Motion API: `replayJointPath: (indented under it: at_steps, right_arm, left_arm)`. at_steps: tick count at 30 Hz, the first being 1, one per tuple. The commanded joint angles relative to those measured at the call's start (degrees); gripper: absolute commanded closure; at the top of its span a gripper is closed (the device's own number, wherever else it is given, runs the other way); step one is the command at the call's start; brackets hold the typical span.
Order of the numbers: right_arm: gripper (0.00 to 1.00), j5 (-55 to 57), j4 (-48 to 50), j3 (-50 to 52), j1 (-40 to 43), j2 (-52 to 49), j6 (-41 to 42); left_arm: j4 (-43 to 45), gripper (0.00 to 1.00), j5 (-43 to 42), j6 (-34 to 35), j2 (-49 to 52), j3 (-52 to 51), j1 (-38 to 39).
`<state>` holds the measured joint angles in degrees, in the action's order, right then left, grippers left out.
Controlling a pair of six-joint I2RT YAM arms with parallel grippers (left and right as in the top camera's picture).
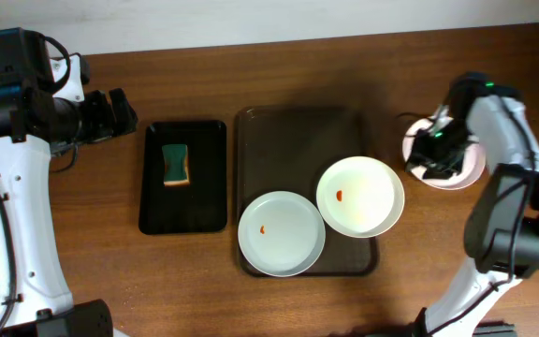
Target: Clean dirty plates on tray and stack at the side
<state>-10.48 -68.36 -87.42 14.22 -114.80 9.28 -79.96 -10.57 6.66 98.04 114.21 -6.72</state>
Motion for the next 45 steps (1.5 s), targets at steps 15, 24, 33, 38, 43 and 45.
replayJointPath:
  at_steps: [15, 24, 33, 38, 43, 45]
  right_arm:
    - [0.96, 0.4, 12.0, 0.6, -9.1, 1.0, 3.7]
    - [0.96, 9.5, 28.9, 0.6, -25.9, -0.9, 0.2]
    - [0.61, 8.3, 26.9, -1.3, -24.3, -1.3, -3.8]
    - [0.67, 2.2, 22.3, -1.3, -24.3, -3.5, 10.2]
    - [0.71, -2.8, 22.5, -1.3, -24.3, -8.3, 12.7]
    - [0.85, -2.8, 23.1, -1.3, -24.3, -8.4, 12.7]
  left_arm:
    - [0.4, 0.0, -0.8, -0.3, -0.4, 0.2, -0.2]
    - [0.3, 0.0, -0.8, -0.3, -0.4, 0.2, -0.2]
    - [0.2, 0.0, -1.8, -0.3, -0.4, 0.2, -0.1]
    - [2.4, 0.0, -2.7, -0.3, -0.4, 0.2, 4.0]
    - [3.2, 0.0, 0.1, -0.3, -0.4, 0.2, 6.2]
    - [3.1, 0.0, 0.1, -0.3, -0.4, 0.2, 6.2]
